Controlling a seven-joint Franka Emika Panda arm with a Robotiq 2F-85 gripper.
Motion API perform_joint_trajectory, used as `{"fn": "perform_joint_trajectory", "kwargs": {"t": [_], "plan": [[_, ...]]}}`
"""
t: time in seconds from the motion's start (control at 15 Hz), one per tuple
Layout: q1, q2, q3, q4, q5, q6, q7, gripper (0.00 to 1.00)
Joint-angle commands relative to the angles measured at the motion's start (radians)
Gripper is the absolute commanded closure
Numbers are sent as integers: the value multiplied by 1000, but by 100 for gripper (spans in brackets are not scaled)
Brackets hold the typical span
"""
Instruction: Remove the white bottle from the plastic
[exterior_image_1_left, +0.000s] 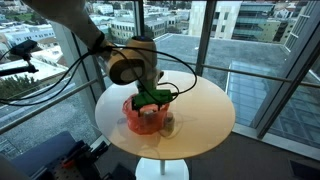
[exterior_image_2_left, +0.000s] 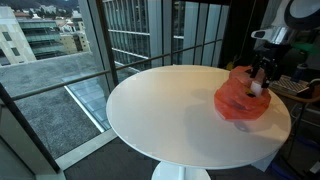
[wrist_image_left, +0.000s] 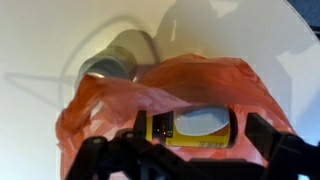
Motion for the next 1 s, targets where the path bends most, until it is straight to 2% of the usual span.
{"fn": "perform_joint_trajectory", "kwargs": {"t": [0.0,0.87,0.93], "plan": [[-11,8,4,9,-5,9,-27,0],[-17,52,27,28,23,53,-10,0],[-17,53,28,29,22,55,-8,21]]}}
